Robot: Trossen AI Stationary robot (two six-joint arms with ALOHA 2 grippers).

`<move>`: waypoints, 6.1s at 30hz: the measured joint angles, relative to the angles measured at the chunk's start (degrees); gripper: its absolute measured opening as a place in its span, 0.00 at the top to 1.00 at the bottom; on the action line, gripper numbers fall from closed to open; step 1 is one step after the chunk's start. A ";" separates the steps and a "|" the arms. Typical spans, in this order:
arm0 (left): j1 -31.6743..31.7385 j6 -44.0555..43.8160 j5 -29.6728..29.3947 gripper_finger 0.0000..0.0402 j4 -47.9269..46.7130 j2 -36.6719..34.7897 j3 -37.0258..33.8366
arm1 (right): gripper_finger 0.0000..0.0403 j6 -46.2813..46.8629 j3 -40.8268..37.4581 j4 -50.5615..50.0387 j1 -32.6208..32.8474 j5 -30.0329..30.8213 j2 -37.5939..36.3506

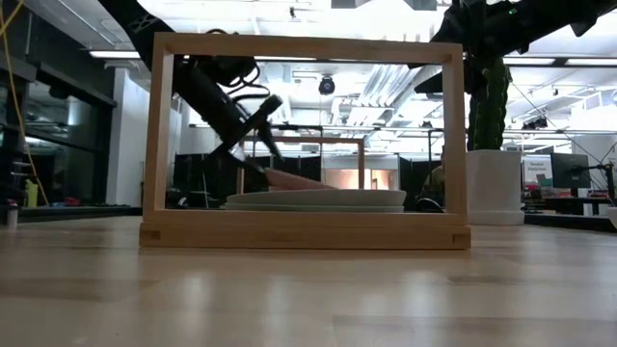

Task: Place and stack plates onto a shelf
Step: Stack the light pink plate on top of the other light pink plate on the shelf, then adjust the stacked pink plate on the shelf, then stack the white plate on top of the blue plate on the shelf

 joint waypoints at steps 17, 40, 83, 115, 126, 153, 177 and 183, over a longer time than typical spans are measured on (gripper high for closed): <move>2.37 6.72 1.88 0.56 -6.62 -2.99 0.00 | 0.41 2.48 0.00 0.07 0.00 0.00 0.01; -1.01 21.40 7.93 0.97 22.32 -36.57 -18.86 | 0.99 19.13 -0.02 2.23 -14.35 -6.56 23.69; -1.13 21.18 7.18 1.00 36.26 -37.62 -26.40 | 1.00 -10.20 16.98 -19.13 -15.62 -13.21 30.23; -1.09 21.18 6.14 1.00 35.67 -37.62 -26.40 | 0.86 13.79 -2.07 1.75 -2.30 -31.83 -3.50; -1.09 21.18 6.14 1.00 35.67 -37.60 -26.40 | 0.53 29.14 -1.03 -29.73 21.80 -31.63 -2.95; -1.11 21.18 6.12 1.00 35.65 -37.59 -26.38 | 0.49 50.37 -11.32 -14.16 40.81 -22.81 15.28; -1.11 21.18 6.14 1.00 35.61 -37.59 -26.38 | 0.99 42.67 -11.41 -8.95 42.31 -32.82 13.52; -1.11 21.18 6.14 1.00 35.43 -37.59 -26.38 | 0.99 42.51 -11.41 -1.81 42.29 -36.47 4.19</move>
